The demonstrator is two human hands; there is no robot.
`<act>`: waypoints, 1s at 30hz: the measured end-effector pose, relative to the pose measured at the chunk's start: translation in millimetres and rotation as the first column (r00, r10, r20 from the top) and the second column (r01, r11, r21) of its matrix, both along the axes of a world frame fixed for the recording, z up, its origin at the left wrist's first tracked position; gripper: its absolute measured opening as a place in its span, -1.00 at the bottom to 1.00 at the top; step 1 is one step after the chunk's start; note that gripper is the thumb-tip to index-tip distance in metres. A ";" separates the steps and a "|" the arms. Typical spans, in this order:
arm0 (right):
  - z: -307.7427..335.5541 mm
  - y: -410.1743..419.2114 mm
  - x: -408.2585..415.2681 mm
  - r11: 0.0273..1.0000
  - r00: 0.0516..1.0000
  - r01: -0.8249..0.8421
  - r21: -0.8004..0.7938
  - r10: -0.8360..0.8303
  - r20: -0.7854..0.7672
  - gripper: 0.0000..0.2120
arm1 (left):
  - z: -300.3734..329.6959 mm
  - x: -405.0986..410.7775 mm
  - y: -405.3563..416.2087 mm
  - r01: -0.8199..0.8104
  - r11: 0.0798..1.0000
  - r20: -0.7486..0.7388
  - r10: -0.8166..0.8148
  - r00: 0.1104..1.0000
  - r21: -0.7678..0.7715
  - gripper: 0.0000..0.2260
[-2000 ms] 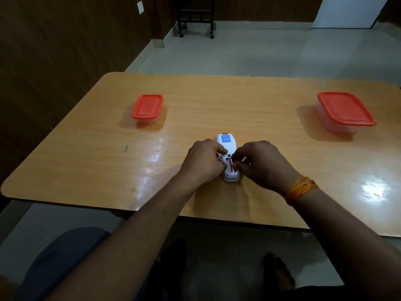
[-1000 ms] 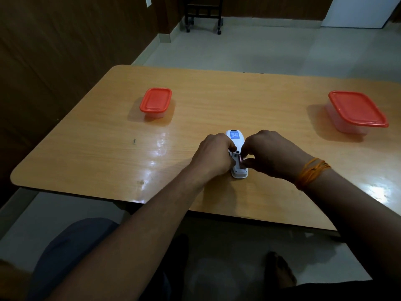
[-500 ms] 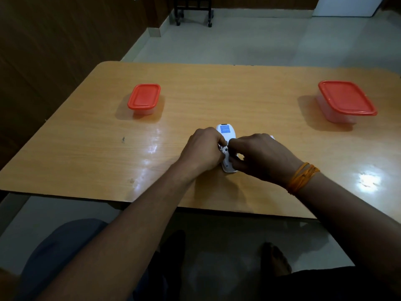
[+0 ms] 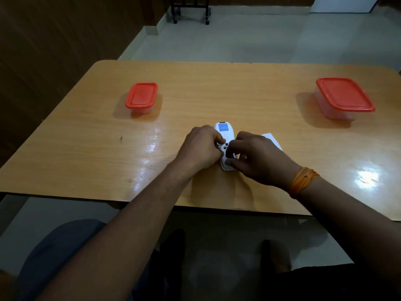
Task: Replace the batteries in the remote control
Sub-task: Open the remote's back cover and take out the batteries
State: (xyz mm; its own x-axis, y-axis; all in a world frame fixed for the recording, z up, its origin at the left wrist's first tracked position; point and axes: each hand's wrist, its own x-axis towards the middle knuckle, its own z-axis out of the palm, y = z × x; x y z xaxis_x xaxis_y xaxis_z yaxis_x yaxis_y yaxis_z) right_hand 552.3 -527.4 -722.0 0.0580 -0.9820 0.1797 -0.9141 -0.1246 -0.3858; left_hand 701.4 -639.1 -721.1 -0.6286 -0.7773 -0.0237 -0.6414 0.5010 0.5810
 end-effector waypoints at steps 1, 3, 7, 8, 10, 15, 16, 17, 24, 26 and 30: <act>-0.9 -2.5 0.3 0.999 0.999 0.034 0.001 -0.034 0.017 -0.92 | 0.2 0.1 -0.6 -0.001 1.000 -0.001 0.001 1.000 0.003 -0.67; -2.6 -6.8 0.4 0.996 0.995 0.094 -0.013 -0.093 0.043 -0.94 | 0.9 0.1 -1.4 -0.006 1.000 0.000 0.006 1.000 0.009 -0.66; -2.8 -9.2 1.1 0.975 0.977 0.212 -0.068 -0.210 0.038 -0.93 | 3.5 -0.3 -2.1 -0.001 1.000 0.010 0.001 1.000 -0.005 -0.68; -3.5 -9.3 1.0 0.970 0.973 0.231 -0.075 -0.230 0.028 -0.91 | 3.9 -0.4 -2.0 0.006 1.000 0.013 -0.006 1.000 -0.014 -0.68; -5.0 -9.5 0.6 0.967 0.969 0.248 -0.065 -0.246 0.031 -0.89 | 4.6 -0.4 -1.5 0.011 1.000 0.016 -0.011 1.000 -0.020 -0.67; -5.0 -9.7 1.4 0.954 0.953 0.301 -0.007 -0.300 0.025 -0.80 | 4.8 0.9 -3.0 0.006 1.000 0.022 -0.006 1.000 0.002 -0.65; -4.5 -9.5 1.5 0.950 0.950 0.313 0.006 -0.313 0.011 -0.79 | 4.9 1.6 -3.3 0.001 1.000 0.016 -0.001 1.000 0.008 -0.64; -3.4 -8.7 1.4 0.946 0.946 0.323 0.020 -0.323 -0.003 -0.77 | 5.1 2.3 -3.4 -0.006 1.000 0.007 0.006 1.000 0.015 -0.64; 14.9 18.4 -9.9 0.893 0.883 0.442 0.088 -0.451 0.130 -0.86 | 17.9 -6.9 16.6 -0.034 0.999 -0.180 0.036 0.983 0.014 -0.81; 19.8 33.7 -21.0 0.857 0.827 0.507 0.089 -0.513 0.232 -0.89 | 24.1 -15.7 29.9 -0.008 1.000 -0.244 0.010 0.970 0.012 -0.82; 17.5 74.0 -47.0 0.748 0.694 0.657 0.097 -0.649 0.312 -0.83 | 20.4 -47.4 65.4 0.044 0.997 -0.278 -0.027 0.960 0.057 -0.84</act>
State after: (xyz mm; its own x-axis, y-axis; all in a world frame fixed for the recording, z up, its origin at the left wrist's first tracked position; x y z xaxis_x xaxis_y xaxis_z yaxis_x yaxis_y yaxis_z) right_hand 505.3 -453.4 -704.5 -0.6577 -0.7476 0.0928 -0.6018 0.4473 -0.6616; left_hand 654.0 -573.7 -700.7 -0.6445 -0.7570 0.1073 -0.4339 0.4777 0.7639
